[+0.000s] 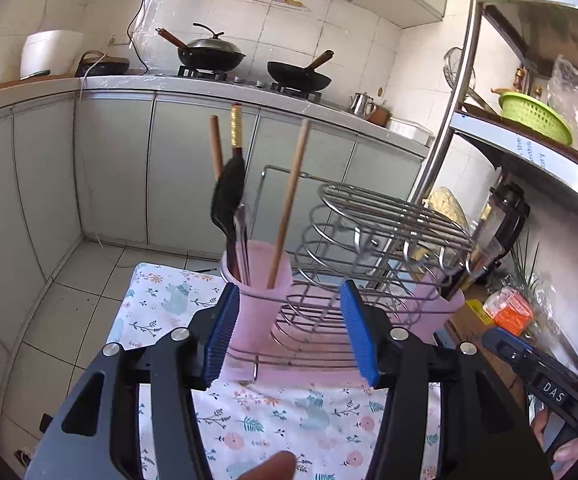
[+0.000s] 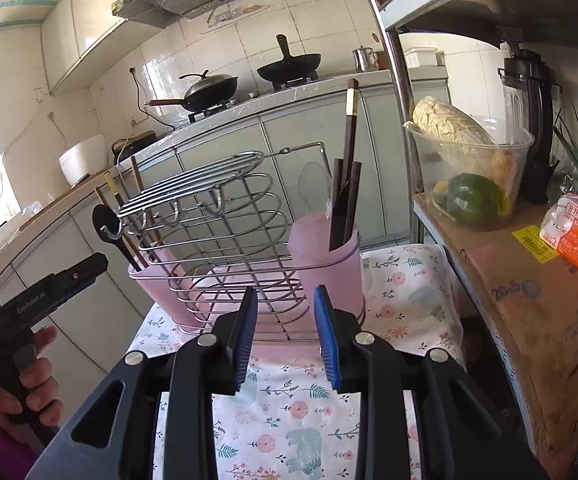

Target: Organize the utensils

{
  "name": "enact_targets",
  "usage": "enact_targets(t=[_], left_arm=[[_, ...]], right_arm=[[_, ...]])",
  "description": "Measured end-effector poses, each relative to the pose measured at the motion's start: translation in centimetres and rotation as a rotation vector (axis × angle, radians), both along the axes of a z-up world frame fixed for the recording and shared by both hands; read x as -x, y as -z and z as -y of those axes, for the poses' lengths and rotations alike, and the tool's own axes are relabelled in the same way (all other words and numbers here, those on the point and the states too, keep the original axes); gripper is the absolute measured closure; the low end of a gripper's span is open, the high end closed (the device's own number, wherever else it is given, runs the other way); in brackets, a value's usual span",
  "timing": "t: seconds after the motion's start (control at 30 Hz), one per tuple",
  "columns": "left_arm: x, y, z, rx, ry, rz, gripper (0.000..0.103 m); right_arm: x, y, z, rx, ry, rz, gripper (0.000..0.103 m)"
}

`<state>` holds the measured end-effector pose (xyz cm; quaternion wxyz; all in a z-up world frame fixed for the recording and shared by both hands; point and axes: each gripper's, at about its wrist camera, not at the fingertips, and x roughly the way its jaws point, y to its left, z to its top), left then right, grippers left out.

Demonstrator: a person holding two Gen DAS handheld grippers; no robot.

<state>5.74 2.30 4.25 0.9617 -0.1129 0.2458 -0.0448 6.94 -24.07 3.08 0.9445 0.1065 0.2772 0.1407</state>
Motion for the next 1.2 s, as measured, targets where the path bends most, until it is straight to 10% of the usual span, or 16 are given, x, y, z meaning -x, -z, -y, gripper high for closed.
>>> enact_targets(t=[0.1,0.2,1.2], left_arm=[[0.6,0.3,1.0,-0.008,0.007,-0.009,0.050],[1.3,0.5,1.8,-0.025,0.002,-0.004,0.050],[4.0,0.5,5.0,-0.113,0.022,0.000,0.050]], right_arm=[[0.5,-0.2,-0.5,0.027,-0.002,0.010,0.074],[1.0,-0.1,-0.9,0.036,0.006,0.016,0.051],[3.3,-0.9,-2.5,0.114,0.022,0.081,0.050]])
